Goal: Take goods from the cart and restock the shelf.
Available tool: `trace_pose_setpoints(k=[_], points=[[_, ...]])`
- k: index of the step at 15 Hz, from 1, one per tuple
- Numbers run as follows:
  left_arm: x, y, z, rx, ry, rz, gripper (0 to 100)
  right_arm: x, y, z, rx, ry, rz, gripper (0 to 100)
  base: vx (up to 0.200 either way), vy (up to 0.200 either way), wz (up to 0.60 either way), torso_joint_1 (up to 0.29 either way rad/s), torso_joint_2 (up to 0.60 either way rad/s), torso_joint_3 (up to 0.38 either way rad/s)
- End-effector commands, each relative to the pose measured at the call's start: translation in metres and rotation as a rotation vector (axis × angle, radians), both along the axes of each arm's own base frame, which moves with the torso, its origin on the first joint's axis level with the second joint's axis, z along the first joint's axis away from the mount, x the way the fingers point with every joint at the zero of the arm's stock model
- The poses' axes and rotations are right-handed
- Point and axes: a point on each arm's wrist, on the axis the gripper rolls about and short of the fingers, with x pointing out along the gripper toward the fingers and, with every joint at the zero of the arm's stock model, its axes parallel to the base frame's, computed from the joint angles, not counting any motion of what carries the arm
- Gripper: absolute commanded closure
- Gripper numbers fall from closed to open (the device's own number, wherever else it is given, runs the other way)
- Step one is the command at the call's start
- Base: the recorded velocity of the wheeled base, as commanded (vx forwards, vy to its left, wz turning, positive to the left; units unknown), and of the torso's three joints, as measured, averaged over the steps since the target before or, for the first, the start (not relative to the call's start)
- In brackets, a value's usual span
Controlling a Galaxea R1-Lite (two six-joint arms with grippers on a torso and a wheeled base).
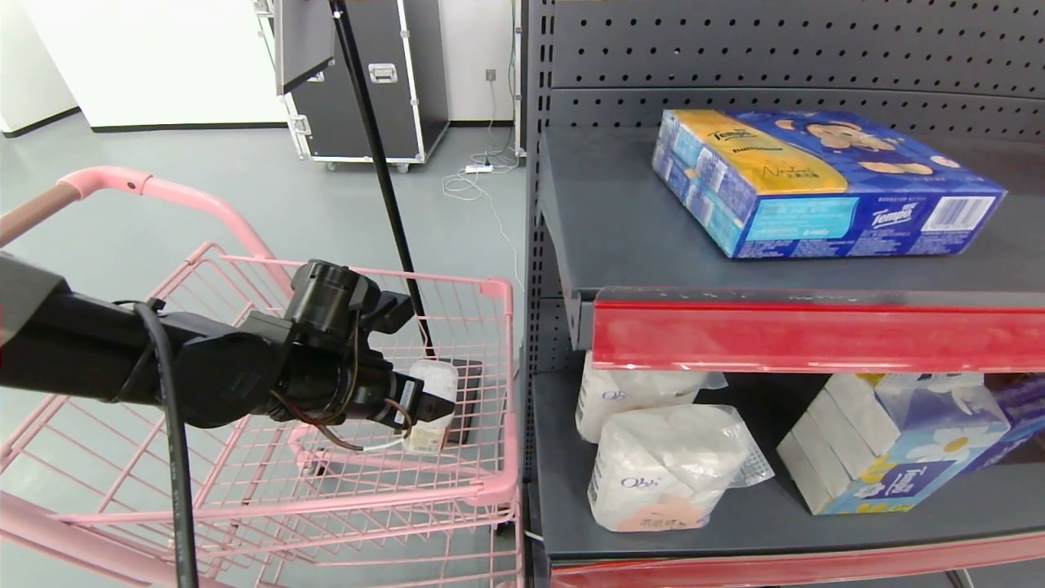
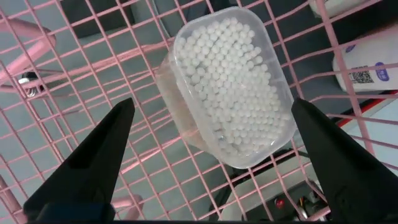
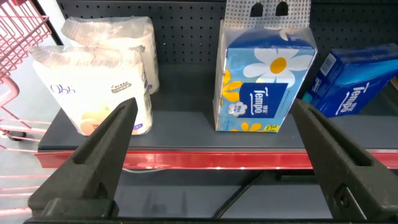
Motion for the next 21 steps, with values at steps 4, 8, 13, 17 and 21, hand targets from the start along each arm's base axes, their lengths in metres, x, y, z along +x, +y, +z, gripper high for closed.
trace_pose_setpoints(k=[4,8,13,17,21], points=[[0.003,0.013,0.005,-0.006,-0.014,0.040,0,0.000,0.000,0.000,0.000,0.001,0.000,0,0.000,0.000,0.00,0.000,0.00,0.000],[0.003,0.017,0.009,-0.011,-0.025,0.050,0,0.000,0.000,0.000,0.000,0.001,0.002,0,0.000,0.000,0.00,0.000,0.00,0.000],[0.001,0.022,0.017,-0.022,-0.045,0.058,0,0.000,0.000,0.000,-0.002,0.001,0.002,0,0.000,0.000,0.00,0.000,0.00,0.000],[-0.001,0.019,0.021,-0.019,-0.059,0.037,0,0.000,0.000,0.000,-0.002,0.001,0.002,0,0.000,0.000,0.00,0.000,0.00,0.000],[0.004,0.012,0.002,0.025,-0.022,0.004,0,0.000,0.000,0.000,-0.003,0.001,0.002,0,0.000,0.000,0.00,0.000,0.00,0.000]])
